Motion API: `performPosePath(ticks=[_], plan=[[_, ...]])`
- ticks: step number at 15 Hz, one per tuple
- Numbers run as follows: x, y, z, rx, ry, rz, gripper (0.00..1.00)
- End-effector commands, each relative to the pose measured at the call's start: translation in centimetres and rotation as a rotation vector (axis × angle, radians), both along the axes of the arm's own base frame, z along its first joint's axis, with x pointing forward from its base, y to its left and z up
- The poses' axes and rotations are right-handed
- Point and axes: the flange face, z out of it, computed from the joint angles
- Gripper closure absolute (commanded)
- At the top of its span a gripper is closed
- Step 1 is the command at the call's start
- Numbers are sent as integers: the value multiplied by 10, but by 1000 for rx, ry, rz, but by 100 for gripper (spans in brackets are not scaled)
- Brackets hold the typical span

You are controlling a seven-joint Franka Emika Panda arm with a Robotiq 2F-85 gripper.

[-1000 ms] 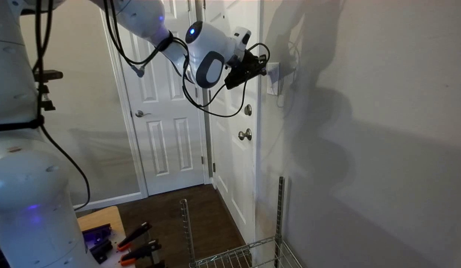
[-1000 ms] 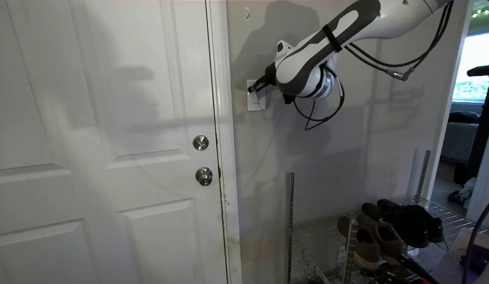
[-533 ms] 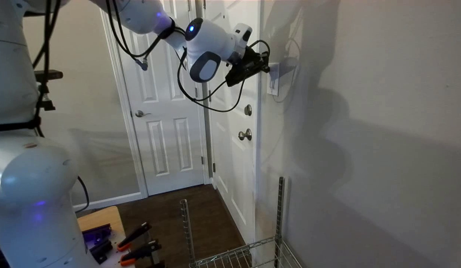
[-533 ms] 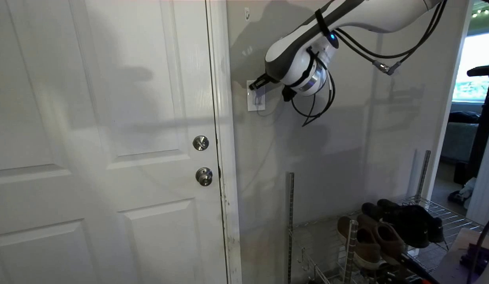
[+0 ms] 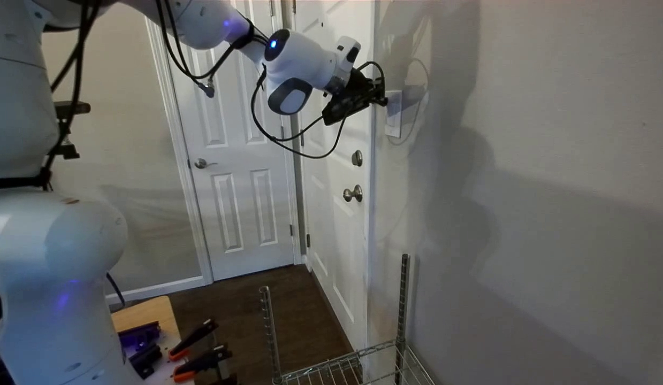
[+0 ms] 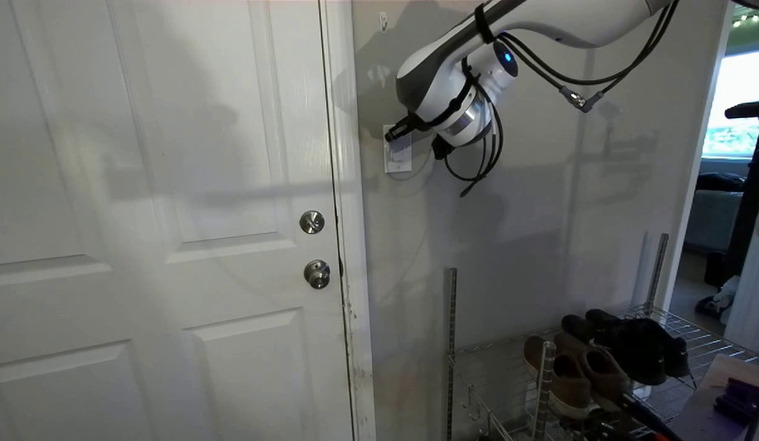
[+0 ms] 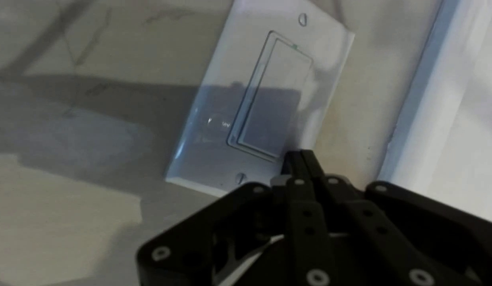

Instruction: Press the switch on top to turn on the light

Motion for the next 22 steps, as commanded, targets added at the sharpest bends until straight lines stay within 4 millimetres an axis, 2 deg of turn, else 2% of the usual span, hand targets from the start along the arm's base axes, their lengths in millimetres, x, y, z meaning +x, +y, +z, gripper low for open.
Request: performPosePath(ticks=[1, 7, 8, 9, 10, 13, 16, 17, 18, 19, 22], plan=[[8, -28, 3, 20, -6, -77, 97], [9, -40, -5, 159, 38, -129, 97], [10, -40, 1, 137, 8, -145, 97], [8, -32, -1, 141, 14, -134, 97], [8, -33, -3, 158, 36, -117, 97], [-7, -5, 1, 149, 40, -43, 97], [-13, -1, 0, 132, 36, -36, 97], [-14, -1, -3, 132, 44, -38, 71], [-14, 0, -5, 133, 48, -37, 70], [-4, 2, -4, 158, 43, -50, 89], [-6, 3, -7, 155, 49, -48, 70]])
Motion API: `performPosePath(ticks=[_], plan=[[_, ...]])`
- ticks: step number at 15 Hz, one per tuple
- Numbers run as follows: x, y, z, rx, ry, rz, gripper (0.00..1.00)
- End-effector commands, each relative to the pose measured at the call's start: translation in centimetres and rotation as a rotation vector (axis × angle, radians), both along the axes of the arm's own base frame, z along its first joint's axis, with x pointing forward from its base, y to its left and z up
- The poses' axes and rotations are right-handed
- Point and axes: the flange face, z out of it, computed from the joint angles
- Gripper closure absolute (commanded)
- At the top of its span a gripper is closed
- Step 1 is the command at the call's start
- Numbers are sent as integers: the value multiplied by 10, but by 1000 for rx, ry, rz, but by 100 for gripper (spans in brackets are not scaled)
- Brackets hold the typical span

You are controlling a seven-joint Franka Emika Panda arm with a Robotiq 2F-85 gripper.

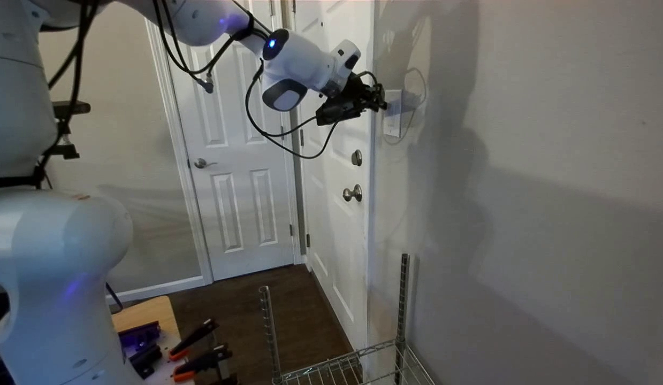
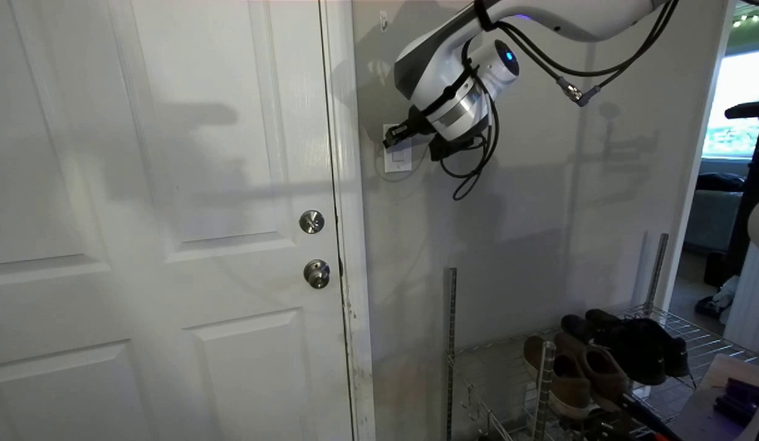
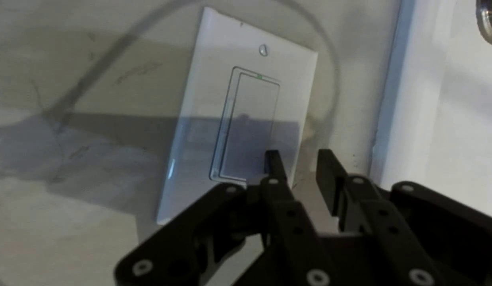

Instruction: Press the switch on top to turn on the light

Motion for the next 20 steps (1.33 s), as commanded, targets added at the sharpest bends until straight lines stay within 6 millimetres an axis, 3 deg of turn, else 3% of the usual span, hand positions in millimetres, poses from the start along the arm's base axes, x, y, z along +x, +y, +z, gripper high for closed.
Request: performPosePath(ticks=[1, 5, 6, 8, 11, 12, 14, 15, 20], plan=[[0, 0, 0, 0, 0, 1, 70], [0, 0, 0, 0, 0, 1, 70], [0, 0, 0, 0, 0, 1, 45], [5, 2, 3, -3, -5, 9, 39], [-12, 6, 8, 4, -14, 21, 21], [-20, 6, 8, 12, -9, 26, 64], [-45, 4, 13, 19, -25, 25, 62], [-35, -11, 21, 34, -23, 20, 67], [-46, -53, 30, 66, -30, -32, 99]])
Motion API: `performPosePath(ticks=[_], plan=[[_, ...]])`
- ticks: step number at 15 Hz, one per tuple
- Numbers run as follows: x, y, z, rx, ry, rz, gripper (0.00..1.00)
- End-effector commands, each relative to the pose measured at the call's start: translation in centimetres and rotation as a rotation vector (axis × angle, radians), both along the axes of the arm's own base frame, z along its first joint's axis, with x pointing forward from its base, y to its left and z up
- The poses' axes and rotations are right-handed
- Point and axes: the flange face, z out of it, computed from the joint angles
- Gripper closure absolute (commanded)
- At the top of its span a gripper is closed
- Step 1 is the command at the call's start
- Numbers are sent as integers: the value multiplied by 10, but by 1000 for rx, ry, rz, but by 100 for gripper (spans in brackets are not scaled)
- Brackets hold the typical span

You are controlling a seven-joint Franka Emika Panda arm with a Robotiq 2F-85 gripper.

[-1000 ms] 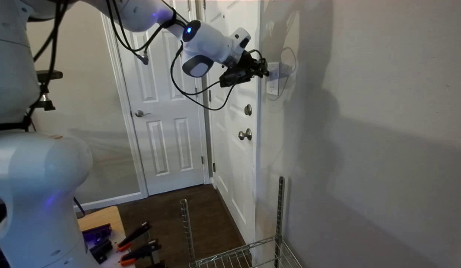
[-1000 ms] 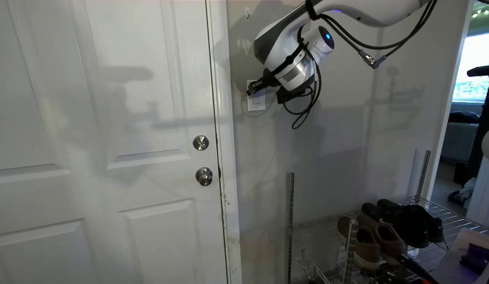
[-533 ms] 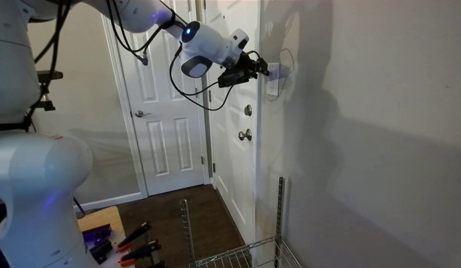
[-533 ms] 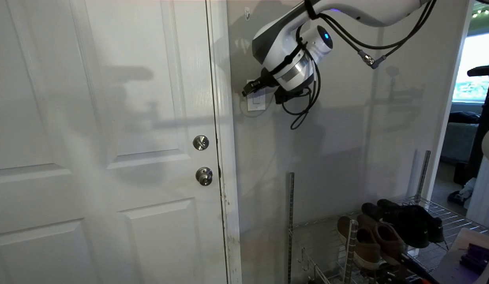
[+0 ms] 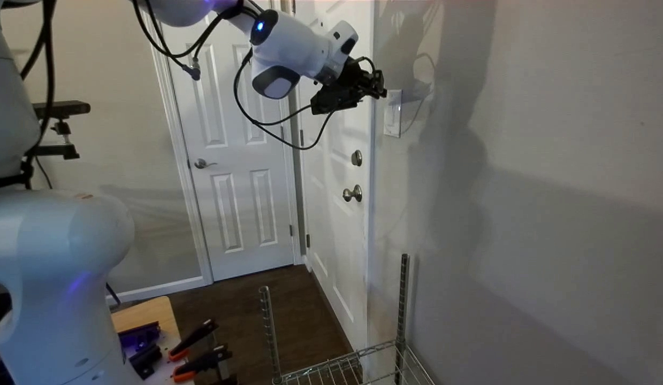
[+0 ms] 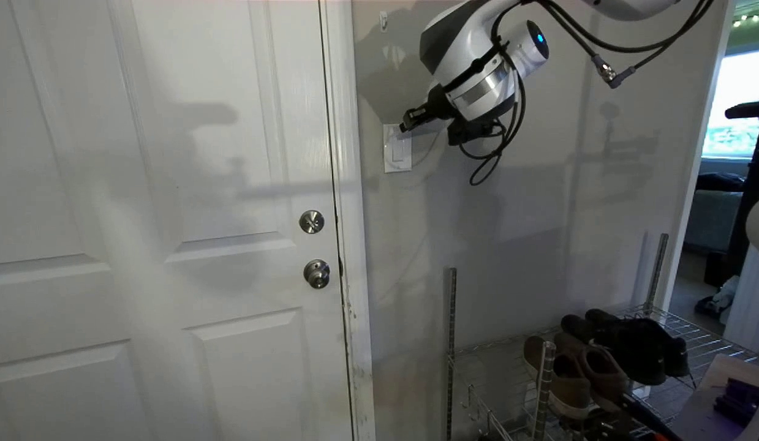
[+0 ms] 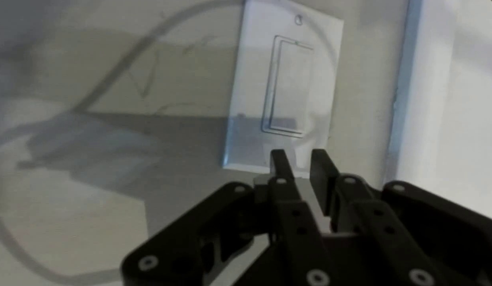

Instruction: Press the switch on top to turn on the light

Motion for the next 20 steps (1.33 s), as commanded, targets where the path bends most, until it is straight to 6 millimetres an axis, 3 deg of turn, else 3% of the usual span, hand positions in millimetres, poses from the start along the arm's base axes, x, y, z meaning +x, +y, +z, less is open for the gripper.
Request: performPosePath(ticks=[1, 4, 7, 14, 20], plan=[[-16, -29, -2, 14, 19, -23, 99], [-27, -35, -21, 45, 64, -37, 100], [-43, -22, -37, 54, 105, -9, 99], [-53, -9, -16, -12, 56, 46, 99], [-53, 5, -15, -26, 50, 64, 99]])
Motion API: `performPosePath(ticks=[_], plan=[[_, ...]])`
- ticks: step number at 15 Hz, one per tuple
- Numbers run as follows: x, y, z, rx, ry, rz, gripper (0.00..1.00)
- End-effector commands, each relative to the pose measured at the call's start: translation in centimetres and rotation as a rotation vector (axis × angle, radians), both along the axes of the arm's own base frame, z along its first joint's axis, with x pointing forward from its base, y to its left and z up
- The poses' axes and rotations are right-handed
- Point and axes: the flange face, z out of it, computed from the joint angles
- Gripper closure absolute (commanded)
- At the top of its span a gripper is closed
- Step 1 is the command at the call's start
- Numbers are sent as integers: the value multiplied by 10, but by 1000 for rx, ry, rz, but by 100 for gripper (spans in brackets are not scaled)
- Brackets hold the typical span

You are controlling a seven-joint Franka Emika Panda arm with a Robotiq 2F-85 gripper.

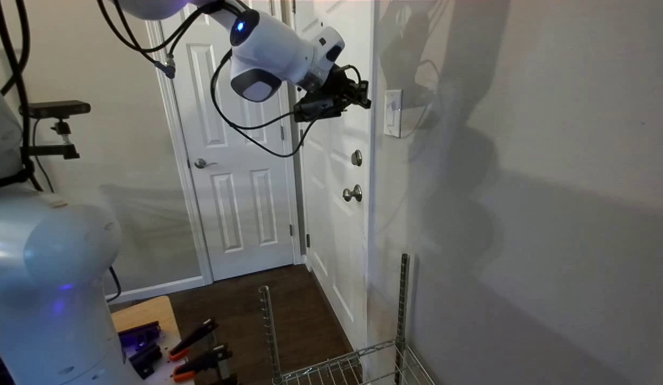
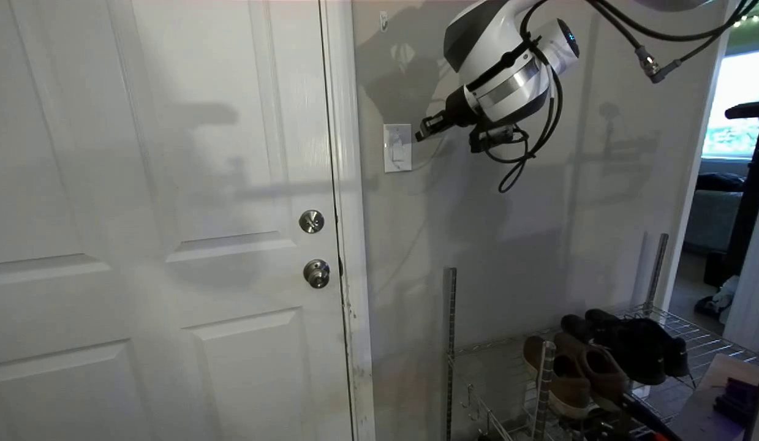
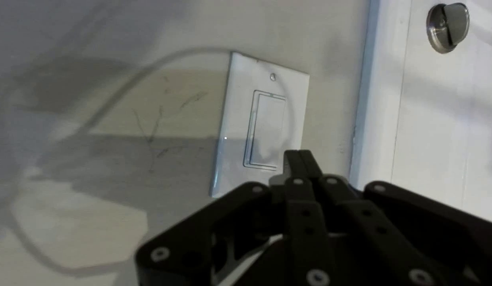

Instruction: Press the switch on top to turn on the light

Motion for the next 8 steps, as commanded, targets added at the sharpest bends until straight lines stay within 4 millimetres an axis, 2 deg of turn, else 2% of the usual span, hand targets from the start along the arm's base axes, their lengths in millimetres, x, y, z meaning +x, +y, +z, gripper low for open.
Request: performPosePath(ticks=[1, 4, 8], plan=[[-7, 13, 3, -34, -10, 41, 99], [-4, 24, 5, -41, -16, 58, 99], [8, 22, 6, -39, -21, 38, 99]])
